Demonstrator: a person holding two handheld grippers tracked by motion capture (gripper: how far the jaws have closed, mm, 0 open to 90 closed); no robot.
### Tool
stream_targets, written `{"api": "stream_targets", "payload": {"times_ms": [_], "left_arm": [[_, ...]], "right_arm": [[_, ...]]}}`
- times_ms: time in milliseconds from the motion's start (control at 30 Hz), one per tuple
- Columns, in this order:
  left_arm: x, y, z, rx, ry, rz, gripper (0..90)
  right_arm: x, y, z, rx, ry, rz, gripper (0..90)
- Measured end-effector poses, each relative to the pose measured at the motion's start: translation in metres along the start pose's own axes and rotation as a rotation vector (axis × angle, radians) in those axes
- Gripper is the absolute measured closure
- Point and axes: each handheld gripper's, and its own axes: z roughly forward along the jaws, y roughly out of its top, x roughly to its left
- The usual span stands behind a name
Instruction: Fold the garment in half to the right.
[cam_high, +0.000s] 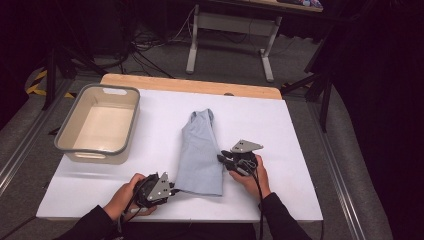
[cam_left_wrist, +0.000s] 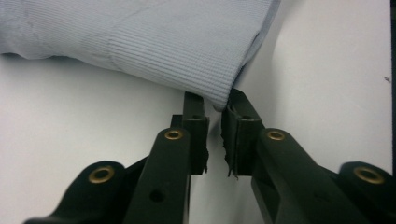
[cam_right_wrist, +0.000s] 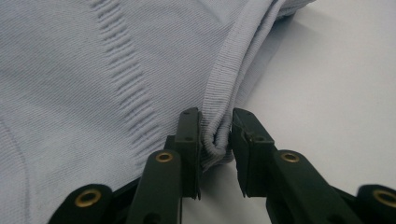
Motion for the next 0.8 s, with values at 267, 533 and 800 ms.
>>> {"api": "stream_targets", "payload": {"times_ms": [267,533,800], "left_arm": [[0.009,0.002,-0.011,0.0,0.031,-0.024,70.9],[0.017,0.0,-0.023,-0.033,0.037,-0.049,68.6],[0.019,0.001,-0.034,-0.059,0.041,-0.046,62.9]], "right_arm": [[0.001,0.001,0.0,-0.006,-0.016,-0.009,71.5],[0.001,0.002,0.0,-0.007,-0.019,-0.015,72.3],[0.001,0.002,0.0,-0.009,-0.026,-0.017,72.2]]}}
